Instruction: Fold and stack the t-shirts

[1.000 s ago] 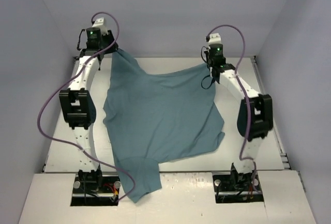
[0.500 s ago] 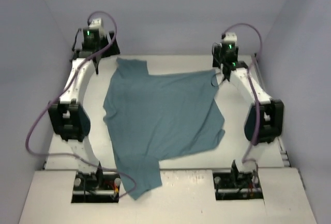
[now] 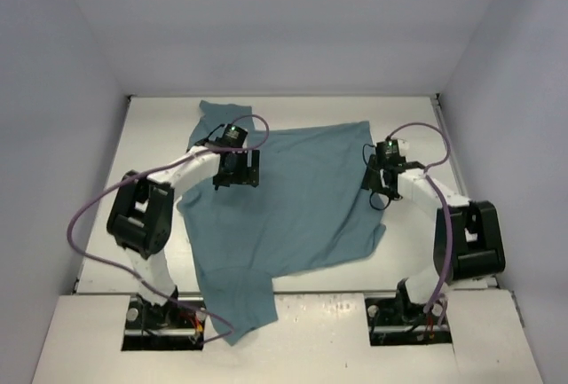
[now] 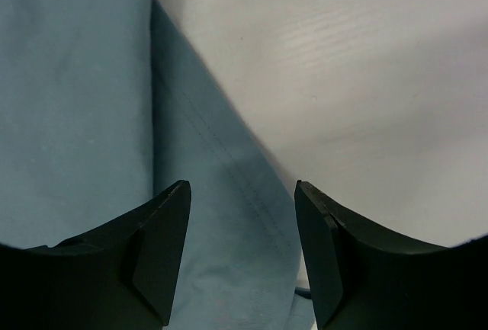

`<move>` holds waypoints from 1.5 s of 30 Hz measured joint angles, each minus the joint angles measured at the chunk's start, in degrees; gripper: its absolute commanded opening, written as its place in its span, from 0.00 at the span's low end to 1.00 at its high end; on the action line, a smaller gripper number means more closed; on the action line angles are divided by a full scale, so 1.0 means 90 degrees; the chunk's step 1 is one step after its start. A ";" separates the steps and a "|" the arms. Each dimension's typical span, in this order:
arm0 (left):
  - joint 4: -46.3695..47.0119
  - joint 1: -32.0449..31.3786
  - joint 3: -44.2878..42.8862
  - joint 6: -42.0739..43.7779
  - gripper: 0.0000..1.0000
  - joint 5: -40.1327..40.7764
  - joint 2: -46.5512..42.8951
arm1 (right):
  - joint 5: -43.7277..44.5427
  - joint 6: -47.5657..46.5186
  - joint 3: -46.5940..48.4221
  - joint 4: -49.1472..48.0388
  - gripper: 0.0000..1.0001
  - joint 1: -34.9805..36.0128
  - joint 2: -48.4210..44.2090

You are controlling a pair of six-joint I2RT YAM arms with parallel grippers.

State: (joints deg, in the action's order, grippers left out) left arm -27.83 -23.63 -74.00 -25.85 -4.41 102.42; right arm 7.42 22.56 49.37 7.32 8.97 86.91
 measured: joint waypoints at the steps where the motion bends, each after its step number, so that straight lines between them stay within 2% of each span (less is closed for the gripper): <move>1: -0.0038 -0.0046 0.0029 -0.0043 0.78 0.0013 0.0172 | -0.0006 0.0081 -0.0067 0.0009 0.54 -0.0001 0.0048; 5: -0.0067 -0.0029 -0.0008 -0.0164 0.78 0.0107 0.0638 | -0.0012 0.0354 -0.0228 -0.0036 0.54 -0.0048 0.0225; 9: -0.0224 -0.0002 -0.0651 -0.0184 0.78 0.0205 0.1127 | -0.0017 0.0558 -0.0357 -0.0117 0.52 -0.0322 0.0464; 10: -0.0324 0.0004 -0.0890 -0.0182 0.78 0.0243 0.1295 | -0.0059 0.0617 -0.0353 -0.0182 0.46 -0.0412 0.0473; 11: -0.0394 0.0012 -0.1157 -0.0180 0.77 0.0290 0.1488 | -0.0067 0.0660 -0.0349 -0.0245 0.44 -0.0516 0.0496; 14: -0.0599 0.0062 -0.1918 -0.0158 0.77 0.0358 0.1992 | -0.0101 0.0743 -0.0335 -0.0375 0.14 -0.0808 0.0545; 17: -0.0740 0.0152 -0.2607 -0.0146 0.77 0.0363 0.2425 | -0.0114 0.0834 -0.0330 -0.0466 0.00 -0.1121 0.0583; 24: -0.1156 0.0417 -0.4819 -0.0131 0.77 0.0090 0.3716 | -0.0087 0.0802 -0.0249 -0.0363 0.02 -0.1838 0.0596; 27: -0.1120 0.0528 -0.5642 -0.0151 0.78 -0.0138 0.4195 | -0.0166 0.0570 -0.0108 -0.0173 0.16 -0.1799 0.0591; 31: -0.1121 0.0705 -0.6227 -0.0211 0.80 -0.0497 0.4458 | -0.0483 0.0262 -0.0028 -0.0119 0.33 -0.1123 0.0421; 34: -0.1147 0.0873 -0.6150 -0.0170 0.81 -0.0603 0.4180 | -0.0763 0.0179 -0.0152 -0.0115 0.34 -0.0432 0.0066; 37: -0.1182 0.1012 -0.5558 -0.0008 0.81 -0.0626 0.3352 | -0.0920 0.0173 -0.0426 -0.0101 0.34 -0.0057 -0.0269; 45: -0.1002 0.1070 -0.2572 0.0419 0.81 -0.0164 -0.0417 | -0.0713 -0.0043 -0.0573 0.0024 0.31 -0.0033 -0.0090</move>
State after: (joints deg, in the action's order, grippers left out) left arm -36.84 -14.00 -97.15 -22.08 -5.89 98.66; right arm 1.00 22.17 44.21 7.53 8.68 86.09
